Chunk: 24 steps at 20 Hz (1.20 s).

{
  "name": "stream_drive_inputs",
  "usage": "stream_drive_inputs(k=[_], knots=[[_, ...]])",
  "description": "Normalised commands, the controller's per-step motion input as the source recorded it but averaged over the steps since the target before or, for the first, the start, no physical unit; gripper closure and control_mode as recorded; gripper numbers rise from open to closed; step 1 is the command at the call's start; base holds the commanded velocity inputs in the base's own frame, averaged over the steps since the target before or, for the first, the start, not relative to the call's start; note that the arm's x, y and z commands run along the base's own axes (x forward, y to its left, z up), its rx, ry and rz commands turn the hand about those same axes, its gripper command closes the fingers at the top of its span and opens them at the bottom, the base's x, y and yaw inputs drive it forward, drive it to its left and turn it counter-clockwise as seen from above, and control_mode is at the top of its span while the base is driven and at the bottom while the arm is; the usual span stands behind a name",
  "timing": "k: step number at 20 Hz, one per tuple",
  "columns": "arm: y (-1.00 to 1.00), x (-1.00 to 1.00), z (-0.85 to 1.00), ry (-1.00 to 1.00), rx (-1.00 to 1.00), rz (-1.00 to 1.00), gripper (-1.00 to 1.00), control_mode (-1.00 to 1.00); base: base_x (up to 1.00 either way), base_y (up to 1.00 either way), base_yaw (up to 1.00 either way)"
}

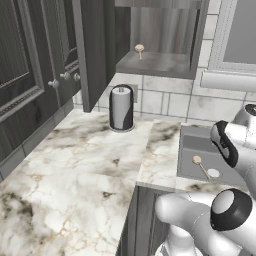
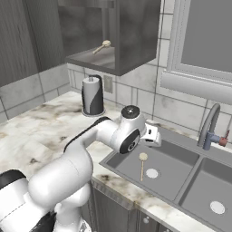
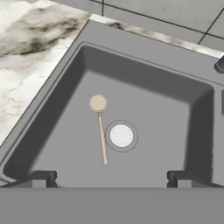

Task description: Pick up the dish brush and dish brush from the sink, and place them back in the cabinet, and close the cabinet door.

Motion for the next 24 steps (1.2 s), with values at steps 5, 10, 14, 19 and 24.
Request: stream_drive_inputs(k=[5, 10, 14, 19, 24], knots=[[0.0, 0.22, -0.31, 0.0, 0.05, 0.0, -1.0, -1.0, 0.0, 0.0, 0.0], [0.0, 0.12, -0.34, 0.0, 0.04, 0.0, -1.0, -1.0, 0.0, 0.0, 0.0], [0.0, 0.06, -0.3, 0.0, 0.05, 0.0, -1.0, -1.0, 0.0, 0.0, 0.0], [0.0, 0.04, -0.36, 0.0, 0.03, 0.0, -1.0, -1.0, 0.0, 0.0, 0.0], [0.0, 0.06, -0.3, 0.0, 0.0, 0.0, -1.0, -1.0, 0.0, 0.0, 0.0]])
